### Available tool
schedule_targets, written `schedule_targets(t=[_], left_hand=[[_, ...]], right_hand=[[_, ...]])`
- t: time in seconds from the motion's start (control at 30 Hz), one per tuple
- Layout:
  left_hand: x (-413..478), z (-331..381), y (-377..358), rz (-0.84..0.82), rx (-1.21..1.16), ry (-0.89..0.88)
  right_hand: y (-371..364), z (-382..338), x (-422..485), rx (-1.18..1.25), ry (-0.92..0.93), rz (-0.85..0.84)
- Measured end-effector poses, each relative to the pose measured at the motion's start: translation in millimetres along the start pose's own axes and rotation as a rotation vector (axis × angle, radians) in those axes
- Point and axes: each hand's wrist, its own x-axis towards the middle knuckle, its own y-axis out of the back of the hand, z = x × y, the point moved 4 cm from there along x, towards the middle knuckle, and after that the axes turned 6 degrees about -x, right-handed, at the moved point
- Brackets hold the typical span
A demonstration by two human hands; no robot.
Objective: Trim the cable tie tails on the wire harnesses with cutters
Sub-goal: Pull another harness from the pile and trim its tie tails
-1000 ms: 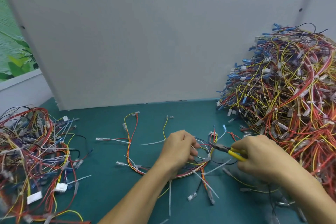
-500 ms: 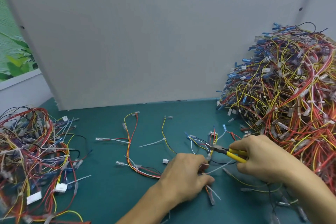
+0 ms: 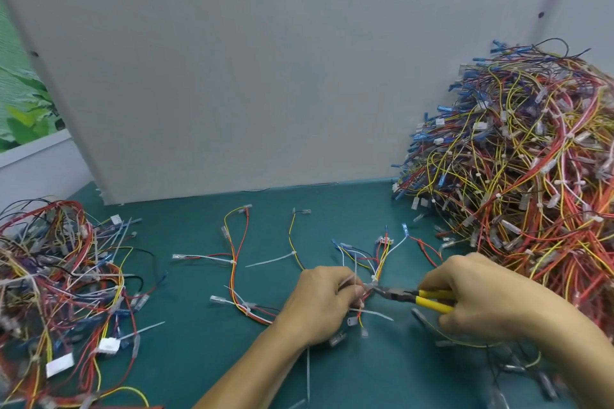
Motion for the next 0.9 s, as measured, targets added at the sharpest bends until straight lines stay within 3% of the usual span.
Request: schedule_targets(t=[0.37, 0.9], left_hand=[[2, -6, 0, -0.003, -0.019, 0.01], [1, -5, 1, 0.004, -0.001, 0.02]], right_hand=[[-12, -14, 5, -0.056, 0.028, -0.093], [-15, -14, 10, -0.139, 0.049, -0.05]])
